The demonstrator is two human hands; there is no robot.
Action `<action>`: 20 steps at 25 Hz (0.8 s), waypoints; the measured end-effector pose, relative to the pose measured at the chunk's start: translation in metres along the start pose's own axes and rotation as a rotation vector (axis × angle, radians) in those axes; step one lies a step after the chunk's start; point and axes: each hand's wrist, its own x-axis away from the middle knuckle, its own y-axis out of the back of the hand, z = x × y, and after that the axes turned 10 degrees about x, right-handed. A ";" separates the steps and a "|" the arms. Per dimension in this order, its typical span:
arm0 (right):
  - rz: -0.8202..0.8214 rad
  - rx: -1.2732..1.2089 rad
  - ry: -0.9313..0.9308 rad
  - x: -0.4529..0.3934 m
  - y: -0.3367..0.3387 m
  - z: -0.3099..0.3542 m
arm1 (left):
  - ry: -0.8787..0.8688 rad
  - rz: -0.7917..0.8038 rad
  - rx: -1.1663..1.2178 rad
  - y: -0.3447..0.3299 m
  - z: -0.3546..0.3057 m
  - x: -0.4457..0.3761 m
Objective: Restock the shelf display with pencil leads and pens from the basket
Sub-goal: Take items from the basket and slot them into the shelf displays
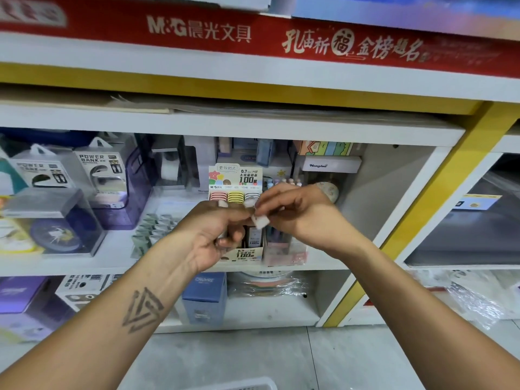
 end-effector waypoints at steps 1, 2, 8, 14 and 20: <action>0.006 -0.009 -0.011 -0.002 -0.003 0.002 | -0.033 -0.028 -0.021 0.005 -0.001 0.000; -0.016 -0.033 -0.039 -0.005 -0.006 0.003 | -0.070 -0.049 -0.055 0.010 -0.003 0.000; 0.002 -0.181 -0.207 -0.025 -0.031 0.015 | -0.222 -0.061 -0.281 0.033 -0.011 0.010; 0.021 -0.200 -0.245 -0.040 -0.052 0.028 | -0.114 -0.199 -0.236 0.069 -0.036 0.019; -0.060 0.025 -0.175 -0.055 -0.076 0.033 | -0.045 -0.260 0.066 0.120 -0.063 0.031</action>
